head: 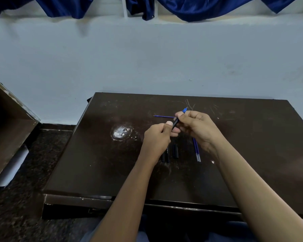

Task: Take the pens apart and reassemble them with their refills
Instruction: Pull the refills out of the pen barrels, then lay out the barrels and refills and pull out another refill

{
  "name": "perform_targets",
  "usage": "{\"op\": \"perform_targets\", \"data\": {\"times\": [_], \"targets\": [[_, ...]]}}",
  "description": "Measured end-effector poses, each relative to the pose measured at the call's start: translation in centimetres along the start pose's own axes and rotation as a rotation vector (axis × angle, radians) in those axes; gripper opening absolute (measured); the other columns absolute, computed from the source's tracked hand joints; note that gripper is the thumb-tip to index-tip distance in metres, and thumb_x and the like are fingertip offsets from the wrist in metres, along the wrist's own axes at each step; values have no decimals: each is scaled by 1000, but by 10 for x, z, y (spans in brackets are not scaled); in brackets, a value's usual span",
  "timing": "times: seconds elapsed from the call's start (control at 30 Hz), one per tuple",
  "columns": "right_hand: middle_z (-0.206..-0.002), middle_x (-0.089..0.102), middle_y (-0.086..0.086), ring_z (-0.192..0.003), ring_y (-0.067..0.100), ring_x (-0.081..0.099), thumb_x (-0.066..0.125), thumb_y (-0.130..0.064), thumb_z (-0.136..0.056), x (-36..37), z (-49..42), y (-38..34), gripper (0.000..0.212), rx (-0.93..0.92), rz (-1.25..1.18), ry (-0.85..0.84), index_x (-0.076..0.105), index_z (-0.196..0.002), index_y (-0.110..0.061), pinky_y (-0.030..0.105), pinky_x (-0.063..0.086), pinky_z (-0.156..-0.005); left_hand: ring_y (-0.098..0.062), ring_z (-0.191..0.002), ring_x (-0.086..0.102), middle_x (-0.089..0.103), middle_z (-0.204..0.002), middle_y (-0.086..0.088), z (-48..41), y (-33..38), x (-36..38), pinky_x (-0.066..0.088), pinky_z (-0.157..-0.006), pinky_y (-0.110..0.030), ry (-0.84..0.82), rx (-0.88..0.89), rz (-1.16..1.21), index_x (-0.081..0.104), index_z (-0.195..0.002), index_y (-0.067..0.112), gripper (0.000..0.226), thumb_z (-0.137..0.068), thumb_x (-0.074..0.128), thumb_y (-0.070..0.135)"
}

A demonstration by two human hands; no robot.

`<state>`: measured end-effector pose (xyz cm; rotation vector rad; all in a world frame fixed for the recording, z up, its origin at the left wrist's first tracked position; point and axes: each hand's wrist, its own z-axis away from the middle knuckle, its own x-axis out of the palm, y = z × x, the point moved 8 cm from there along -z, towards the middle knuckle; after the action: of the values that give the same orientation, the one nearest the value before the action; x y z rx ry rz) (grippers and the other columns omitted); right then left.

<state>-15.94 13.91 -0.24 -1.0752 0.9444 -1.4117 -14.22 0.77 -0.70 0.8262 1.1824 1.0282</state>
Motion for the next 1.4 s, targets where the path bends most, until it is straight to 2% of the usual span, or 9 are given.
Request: {"op": "perform_targets", "data": {"times": [0.1, 0.17, 0.33, 0.53, 0.63, 0.8, 0.9, 1.0, 1.4], "targets": [[-117, 69, -1, -108, 13, 60, 46, -12, -98, 5, 1, 0, 24, 48, -110, -143, 68, -104, -20, 32, 38, -100, 2, -53, 47, 72, -72, 8, 1, -1, 5, 36, -65, -25, -64, -51, 52, 73, -86, 22, 41, -101, 37, 37], [-117, 69, -1, -111, 14, 60, 45, -10, -98, 5, 1, 1, 26, 54, -110, -163, 68, -105, -21, 35, 35, -104, 1, -54, 46, 68, -70, 10, 2, -1, 7, 36, -60, -20, -110, -54, 39, 73, -89, 21, 40, -102, 37, 34], [-89, 75, -1, -87, 11, 66, 58, -10, -91, -1, 2, 4, 12, 35, -132, -30, 69, -94, -13, 31, 45, -97, -1, -58, 48, 64, -71, 12, 3, 2, 5, 36, -57, -18, -103, 19, -9, 66, -77, 27, 33, -100, 43, 29], [-85, 70, -3, -80, 8, 59, 70, -23, -83, -3, 1, 11, 10, 19, -80, 90, 73, -81, -14, 24, 43, -81, -1, -61, 49, 62, -70, 11, 1, 2, 3, 38, -62, -18, -68, 47, -42, 64, -76, 24, 32, -100, 43, 28], [-87, 70, 1, -80, 9, 62, 70, -21, -84, -7, -1, 14, 8, 10, -89, 107, 72, -88, -14, 26, 46, -84, 0, -60, 49, 60, -69, 12, 0, 2, -6, 37, -56, -4, 48, 59, -80, 66, -79, 17, 30, -98, 44, 18], [-94, 68, 2, -85, 12, 59, 73, -22, -81, -28, -12, 29, 23, -21, 688, 165, 68, -104, -19, 21, 41, -75, 1, -60, 48, 63, -80, 8, -1, -3, -20, 35, -51, 2, 147, 29, -121, 66, -81, 13, 28, -95, 42, 11], [-108, 63, 6, -90, 16, 56, 69, -21, -84, -14, -11, 53, 33, -25, 1030, 50, 64, -116, -17, 19, 39, -79, 2, -62, 50, 65, -86, 5, -2, -4, -20, 37, -51, -1, 148, 26, -158, 66, -83, 14, 26, -95, 43, 11], [-116, 58, 10, -102, 23, 59, 68, -23, -85, -4, -10, 71, 37, -16, 1121, -31, 61, -121, -18, 27, 43, -89, 2, -64, 51, 66, -86, 3, -2, -7, -20, 37, -52, 1, 152, 9, -168, 65, -84, 15, 25, -95, 42, 13], [-101, 61, 7, -92, 27, 62, 66, -10, -78, -12, -12, 85, 26, 117, 1123, -18, 55, -99, -20, 36, 52, -76, 4, -66, 53, 64, -91, 4, -1, -11, -18, 35, -52, 6, 128, -23, -131, 68, -92, 7, 22, -94, 46, 8]]}}
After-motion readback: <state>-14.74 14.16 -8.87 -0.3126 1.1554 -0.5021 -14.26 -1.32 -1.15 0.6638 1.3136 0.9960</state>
